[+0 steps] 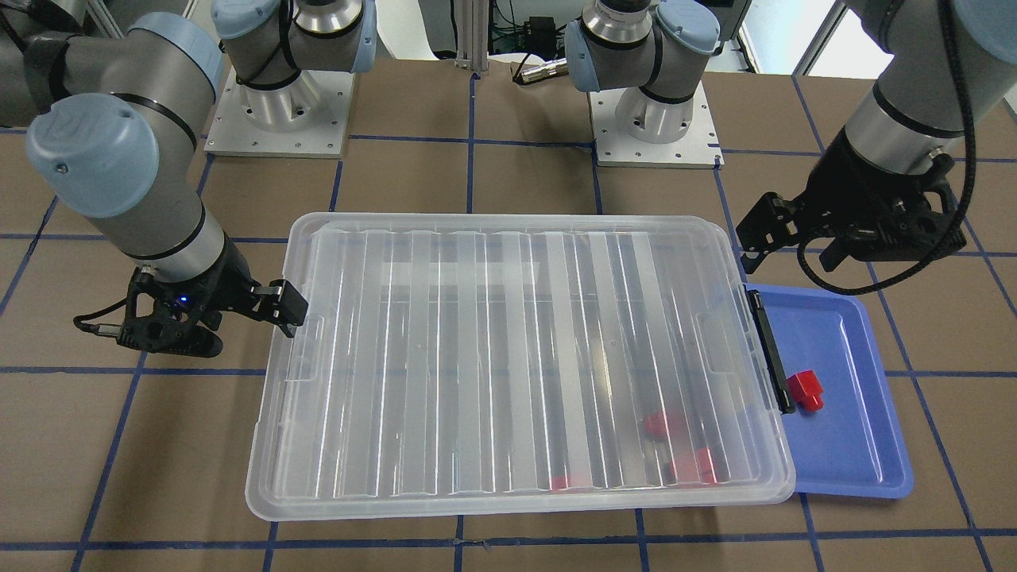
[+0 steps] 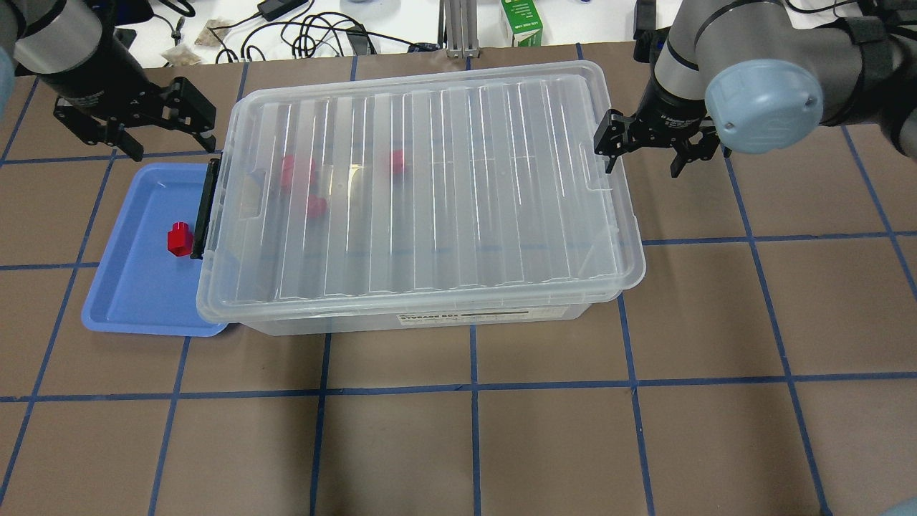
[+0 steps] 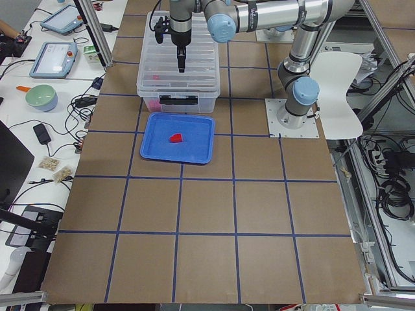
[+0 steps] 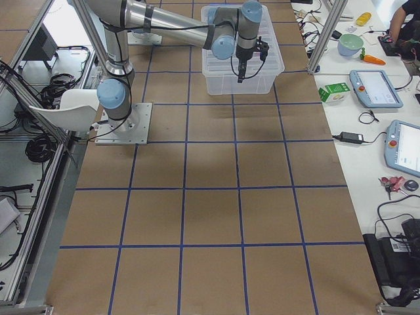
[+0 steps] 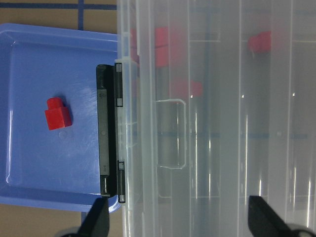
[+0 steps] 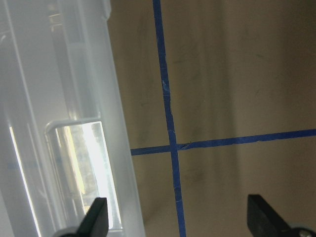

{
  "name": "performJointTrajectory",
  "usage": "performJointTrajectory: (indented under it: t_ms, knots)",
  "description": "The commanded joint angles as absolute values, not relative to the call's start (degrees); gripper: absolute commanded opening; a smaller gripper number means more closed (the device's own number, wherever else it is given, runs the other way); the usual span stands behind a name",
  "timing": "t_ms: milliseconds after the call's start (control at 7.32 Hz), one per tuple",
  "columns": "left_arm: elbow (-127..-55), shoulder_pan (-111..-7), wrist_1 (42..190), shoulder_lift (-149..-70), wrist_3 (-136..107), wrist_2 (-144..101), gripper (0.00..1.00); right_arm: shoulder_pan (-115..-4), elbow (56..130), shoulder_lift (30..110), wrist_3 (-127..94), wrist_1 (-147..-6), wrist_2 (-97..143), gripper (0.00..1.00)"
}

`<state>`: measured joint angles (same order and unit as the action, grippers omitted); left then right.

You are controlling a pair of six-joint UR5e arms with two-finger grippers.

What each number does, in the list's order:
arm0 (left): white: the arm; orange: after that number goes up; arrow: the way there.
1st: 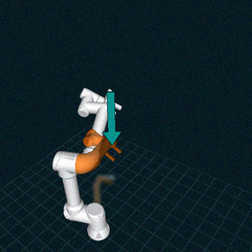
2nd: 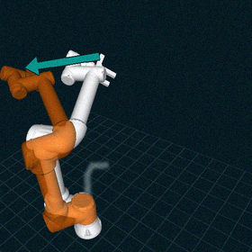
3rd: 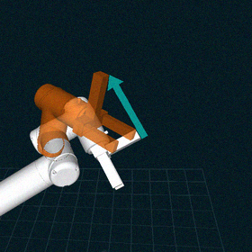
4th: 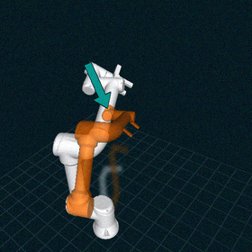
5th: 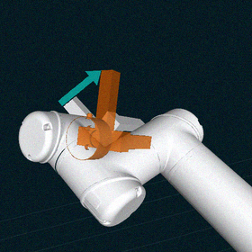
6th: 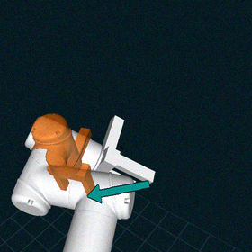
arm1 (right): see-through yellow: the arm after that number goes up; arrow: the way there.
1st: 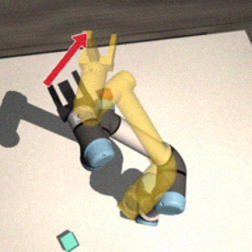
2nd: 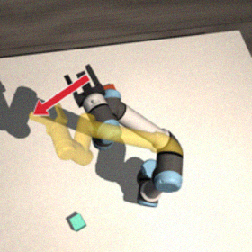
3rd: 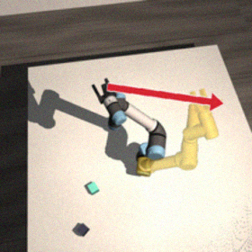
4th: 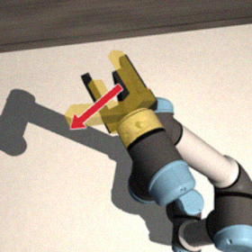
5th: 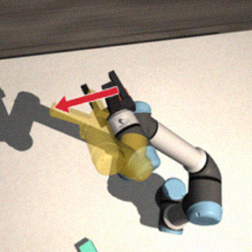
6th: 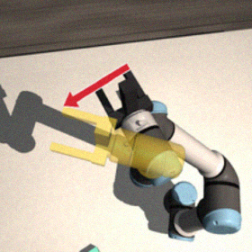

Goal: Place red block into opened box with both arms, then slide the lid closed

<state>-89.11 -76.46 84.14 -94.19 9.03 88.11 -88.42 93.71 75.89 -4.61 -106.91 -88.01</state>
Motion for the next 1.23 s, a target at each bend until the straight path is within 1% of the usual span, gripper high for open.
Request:
performJointTrajectory:
  t_ms: [0, 137, 273, 547, 683, 820, 1094]
  knots:
    - [-89.99, -69.47, 83.59, -95.53, 12.98, 87.81, 1.0, -88.33, 93.69, 74.18, -4.22, -107.75, -88.07, 1.0]
    - [-90.17, -65.34, 83.5, -96.32, 17.79, 87.63, 1.0, -88.24, 94.04, 74.01, -4.13, -107.84, -88.24, 1.0]
    - [-90.44, -62.0, 82.97, -98.76, 22.45, 87.45, 1.0, -88.16, 93.52, 73.83, -4.04, -107.84, -88.68, 1.0]
    - [-90.88, -61.0, 75.1, -105.79, 24.69, 87.71, 1.0, -87.89, 93.52, 73.74, -4.04, -109.15, -88.94, 1.0]
    - [-90.62, -61.0, 72.19, -108.26, 24.61, 88.06, 1.0, -87.54, 93.43, 73.65, -4.04, -110.03, -88.95, 1.0]
    - [-90.88, -61.08, 66.15, -110.63, 24.26, 87.54, 1.0, -85.71, 93.43, 73.74, -2.39, -110.3, -88.95, 1.0]
    - [-91.58, -61.61, 65.66, -114.86, 23.73, 87.45, 1.0, -81.58, 93.43, 73.83, 3.76, -110.13, -88.95, 1.0]
